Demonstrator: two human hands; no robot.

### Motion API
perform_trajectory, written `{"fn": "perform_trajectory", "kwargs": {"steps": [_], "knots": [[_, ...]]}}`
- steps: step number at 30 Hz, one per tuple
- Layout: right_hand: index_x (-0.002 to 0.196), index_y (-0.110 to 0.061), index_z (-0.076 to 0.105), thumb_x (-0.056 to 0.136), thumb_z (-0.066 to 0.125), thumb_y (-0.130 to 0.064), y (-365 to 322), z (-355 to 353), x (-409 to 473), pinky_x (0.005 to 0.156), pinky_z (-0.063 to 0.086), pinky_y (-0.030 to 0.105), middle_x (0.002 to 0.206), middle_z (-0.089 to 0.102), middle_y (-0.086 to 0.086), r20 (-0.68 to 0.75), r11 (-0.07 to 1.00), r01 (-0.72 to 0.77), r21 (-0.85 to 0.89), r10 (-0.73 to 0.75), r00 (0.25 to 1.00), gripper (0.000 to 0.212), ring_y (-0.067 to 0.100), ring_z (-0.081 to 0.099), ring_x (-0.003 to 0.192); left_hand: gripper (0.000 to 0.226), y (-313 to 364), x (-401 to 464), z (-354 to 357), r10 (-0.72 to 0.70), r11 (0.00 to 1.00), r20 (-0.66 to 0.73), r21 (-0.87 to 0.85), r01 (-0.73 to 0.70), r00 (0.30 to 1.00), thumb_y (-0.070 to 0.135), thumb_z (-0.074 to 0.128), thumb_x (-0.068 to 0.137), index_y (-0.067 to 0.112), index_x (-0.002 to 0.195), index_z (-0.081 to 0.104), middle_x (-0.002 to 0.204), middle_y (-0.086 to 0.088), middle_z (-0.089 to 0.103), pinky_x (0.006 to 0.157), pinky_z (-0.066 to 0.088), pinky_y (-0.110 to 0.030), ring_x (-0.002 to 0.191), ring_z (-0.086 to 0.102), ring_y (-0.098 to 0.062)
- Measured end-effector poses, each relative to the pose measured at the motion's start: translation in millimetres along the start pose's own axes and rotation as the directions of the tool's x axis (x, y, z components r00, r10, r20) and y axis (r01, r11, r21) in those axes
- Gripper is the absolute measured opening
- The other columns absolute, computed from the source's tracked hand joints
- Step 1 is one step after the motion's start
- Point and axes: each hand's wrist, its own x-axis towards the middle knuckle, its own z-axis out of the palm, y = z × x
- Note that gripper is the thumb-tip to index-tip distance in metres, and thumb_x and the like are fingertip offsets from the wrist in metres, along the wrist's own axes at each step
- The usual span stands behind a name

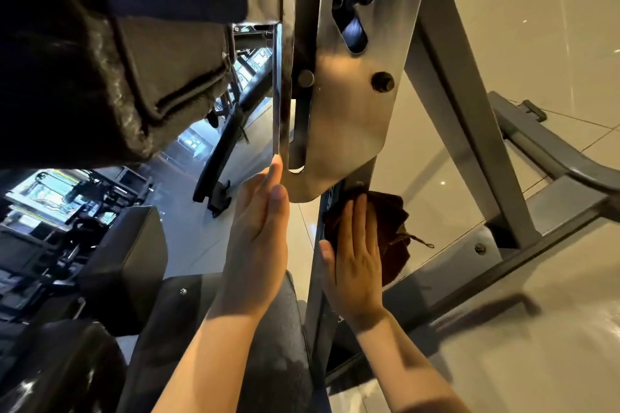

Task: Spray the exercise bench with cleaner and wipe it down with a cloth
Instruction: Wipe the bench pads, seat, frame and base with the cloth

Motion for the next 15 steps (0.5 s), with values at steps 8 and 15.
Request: {"fn": "perform_trajectory", "kwargs": {"steps": [8, 15], "knots": [[0.155, -0.019, -0.007, 0.107, 0.022, -0.037, -11.9, 13.7, 49.6, 0.122, 0.01, 0.041, 0.163, -0.011, -0.005, -0.239, 0.985, -0.051, 0.163, 0.09, 0.967, 0.059, 0.025, 0.002, 0.15, 0.037, -4.1, 1.6, -1.2, 0.033, 0.999, 0.009, 0.022, -0.033, 0.999, 0.041, 0.03, 0.095, 0.043, 0.131, 0.037, 0.123, 0.028, 0.044, 0.093, 0.032, -0.002, 0.114, 0.044, 0.017], [0.155, -0.01, 0.002, 0.107, 0.024, -0.039, 2.3, 27.6, -45.7, 0.123, 0.009, 0.037, 0.161, 0.005, 0.009, -0.002, 0.997, -0.073, -0.004, 0.073, 0.997, 0.06, 0.036, 0.02, 0.145, 0.047, -7.0, -0.4, 1.6, 0.06, 0.997, -0.002, 0.049, -0.059, 0.998, 0.047, 0.031, 0.094, 0.035, 0.139, 0.036, 0.126, 0.023, 0.043, 0.091, 0.032, 0.0, 0.119, 0.041, 0.017]]}}
